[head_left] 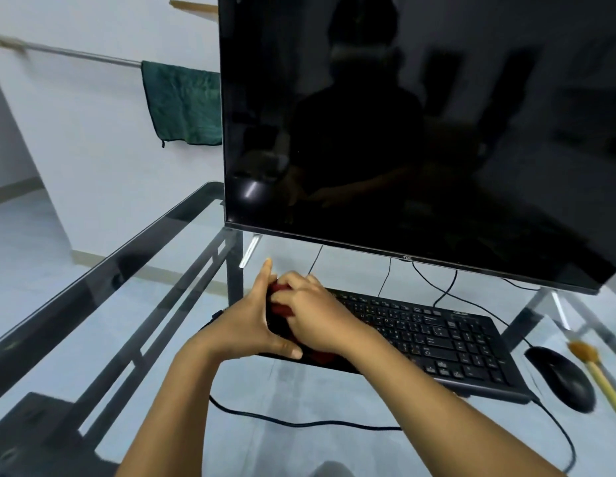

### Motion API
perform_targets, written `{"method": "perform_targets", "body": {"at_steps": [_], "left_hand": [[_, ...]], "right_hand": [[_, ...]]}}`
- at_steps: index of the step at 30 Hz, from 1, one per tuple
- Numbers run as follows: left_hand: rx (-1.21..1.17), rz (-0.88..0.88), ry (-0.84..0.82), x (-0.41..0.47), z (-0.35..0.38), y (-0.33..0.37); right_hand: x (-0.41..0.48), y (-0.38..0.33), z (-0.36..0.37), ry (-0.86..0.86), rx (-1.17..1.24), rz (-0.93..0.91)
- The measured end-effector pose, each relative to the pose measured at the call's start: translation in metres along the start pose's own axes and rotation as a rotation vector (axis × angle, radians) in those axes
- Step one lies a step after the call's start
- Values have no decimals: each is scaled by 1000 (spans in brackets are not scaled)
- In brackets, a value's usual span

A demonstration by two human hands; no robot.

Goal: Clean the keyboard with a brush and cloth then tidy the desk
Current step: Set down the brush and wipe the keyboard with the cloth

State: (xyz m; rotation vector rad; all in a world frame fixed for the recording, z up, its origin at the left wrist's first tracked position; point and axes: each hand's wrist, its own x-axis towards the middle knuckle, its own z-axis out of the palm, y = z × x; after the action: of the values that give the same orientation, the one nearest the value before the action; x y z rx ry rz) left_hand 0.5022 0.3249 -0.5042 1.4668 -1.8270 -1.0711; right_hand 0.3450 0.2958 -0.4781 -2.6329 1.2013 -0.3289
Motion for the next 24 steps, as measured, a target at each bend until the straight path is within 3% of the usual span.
{"method": "perform_targets", "body": {"at_steps": [5,9,13,18,22,24], "left_hand": [[-34,-3,-12,0,1,-2],[-18,-13,-24,0,1,-2],[-16,-20,-31,1,1,-5],[67,-46,-24,3,1,-7],[71,-69,-35,4,1,-10],[70,-74,-31,3,2,-9]], "right_hand": [[-2,17,-11,64,14,100],[-19,-3,-1,-76,39,-131],[-23,23,-9,45,59,44],[-53,2,-1,-47,66,-116],[-58,29,-7,79,51,44],[-65,21,-4,64,33,8]]}}
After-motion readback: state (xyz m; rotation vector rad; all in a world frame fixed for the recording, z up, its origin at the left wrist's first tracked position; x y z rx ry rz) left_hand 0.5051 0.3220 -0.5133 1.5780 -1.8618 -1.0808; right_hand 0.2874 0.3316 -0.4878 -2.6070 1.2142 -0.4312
